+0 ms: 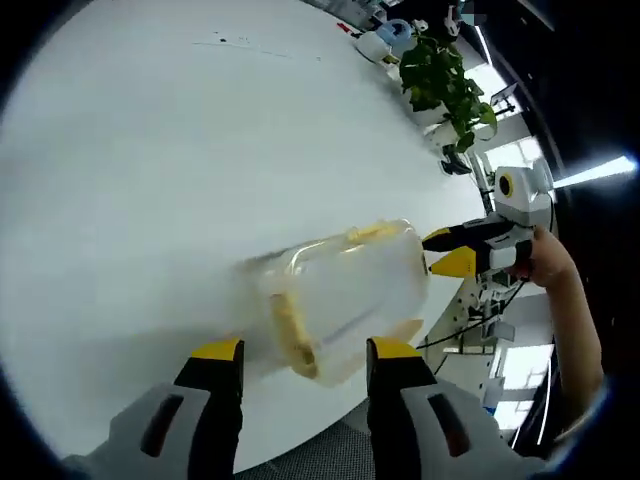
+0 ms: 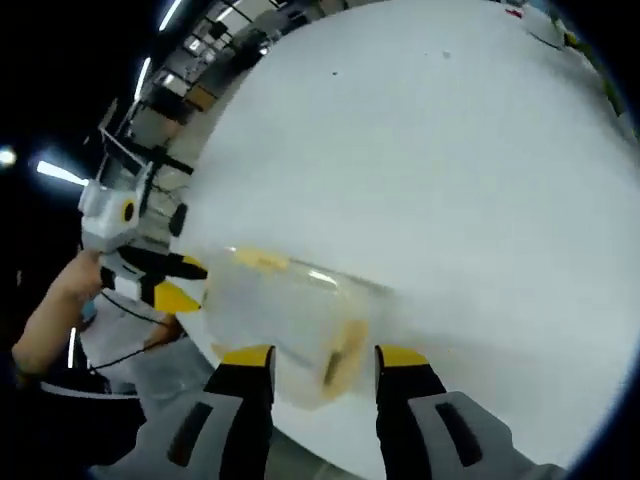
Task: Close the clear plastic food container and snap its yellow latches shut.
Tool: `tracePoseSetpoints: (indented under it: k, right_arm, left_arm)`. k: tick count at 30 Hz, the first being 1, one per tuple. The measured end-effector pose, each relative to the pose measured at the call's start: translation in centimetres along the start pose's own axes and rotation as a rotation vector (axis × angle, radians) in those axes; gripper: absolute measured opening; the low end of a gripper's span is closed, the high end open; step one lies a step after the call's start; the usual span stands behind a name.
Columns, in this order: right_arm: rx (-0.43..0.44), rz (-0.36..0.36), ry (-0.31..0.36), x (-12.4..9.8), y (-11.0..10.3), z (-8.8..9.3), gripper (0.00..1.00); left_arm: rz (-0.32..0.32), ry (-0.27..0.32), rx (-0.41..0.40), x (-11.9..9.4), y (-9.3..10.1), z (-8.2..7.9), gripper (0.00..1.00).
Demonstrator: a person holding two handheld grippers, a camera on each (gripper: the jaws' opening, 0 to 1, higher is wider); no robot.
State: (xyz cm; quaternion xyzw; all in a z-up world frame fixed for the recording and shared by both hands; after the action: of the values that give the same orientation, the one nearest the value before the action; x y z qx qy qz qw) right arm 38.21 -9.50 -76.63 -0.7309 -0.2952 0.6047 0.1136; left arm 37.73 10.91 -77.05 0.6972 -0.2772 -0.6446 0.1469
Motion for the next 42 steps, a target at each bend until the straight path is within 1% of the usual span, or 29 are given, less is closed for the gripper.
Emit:
tracePoseSetpoints:
  k: [1,3,5,9,13,15,17,18,20,21,23,26,30,37,41,42]
  right_arm:
    - [-0.014,0.006,-0.005,-0.1,-0.4,0.3,0.41]
    - [-0.019,0.010,-0.006,0.0,-0.1,0.0,0.41]
    - [-0.017,0.008,-0.001,-0.1,-0.2,0.0,0.40]
    - [-0.034,0.027,0.000,0.2,0.1,-0.3,0.40]
    - [-0.048,0.030,-0.004,0.5,-0.2,-0.2,0.39]
    - [-0.050,0.030,-0.004,0.6,0.0,-0.2,0.38]
    - [-0.053,0.031,-0.012,0.9,-0.2,-0.1,0.36]
    - [-0.055,0.033,-0.018,1.0,-0.2,-0.1,0.35]
    - [-0.060,0.037,-0.019,1.1,-0.1,-0.1,0.32]
    - [-0.068,0.037,-0.019,1.3,-0.1,-0.1,0.31]
    - [-0.053,0.032,-0.020,1.4,-0.1,0.0,0.32]
    - [-0.049,0.021,-0.024,1.5,-0.2,0.0,0.34]
    - [-0.048,0.017,-0.026,1.5,-0.4,-0.2,0.33]
    - [-0.073,0.032,-0.036,1.5,-0.8,-0.3,0.31]
    - [-0.075,0.041,-0.048,1.6,-0.5,-0.5,0.30]
    - [-0.080,0.047,-0.037,1.7,-0.6,-0.7,0.30]
  left_arm:
    - [0.008,0.005,-0.014,0.0,0.1,0.0,0.50]
    - [0.014,0.007,-0.030,0.0,0.2,0.0,0.51]
    - [0.023,0.001,-0.057,0.1,0.1,0.0,0.52]
    - [-0.002,-0.008,-0.041,0.4,-0.3,0.0,0.52]
    - [0.013,-0.003,-0.047,0.4,0.0,0.2,0.52]
    - [0.017,-0.003,-0.046,0.5,0.1,0.2,0.50]
    - [0.018,0.002,-0.040,0.7,0.1,0.1,0.46]
    - [0.018,0.002,-0.042,0.8,0.1,0.0,0.44]
    - [0.005,0.012,-0.039,0.8,-0.1,-0.1,0.35]
    - [0.003,0.011,-0.038,0.9,-0.1,0.0,0.34]
    - [0.013,0.003,-0.055,1.0,0.1,0.2,0.34]
    - [0.022,-0.002,-0.060,1.3,0.1,0.2,0.34]
    - [0.040,-0.010,-0.080,1.4,0.4,0.0,0.32]
    - [0.036,-0.026,-0.079,1.4,0.4,-0.2,0.30]
    - [0.036,-0.033,-0.083,1.4,0.5,-0.1,0.29]
    - [0.034,-0.037,-0.087,1.4,0.4,-0.1,0.29]
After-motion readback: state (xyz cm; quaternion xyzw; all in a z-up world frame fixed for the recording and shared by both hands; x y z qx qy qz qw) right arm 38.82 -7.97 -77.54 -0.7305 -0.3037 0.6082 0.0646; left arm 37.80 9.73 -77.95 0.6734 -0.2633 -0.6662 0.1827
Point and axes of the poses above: the point that each gripper's makers call its tool centre point, and the gripper's own axes: x roughly forward along the fingers, y roughly to its right, z roughly out of its underside, the point moved 3 cm from there along -x, roughly backward along the fingers, and after that the axes turned 4 degrees about -x, right-handed, at the moved point
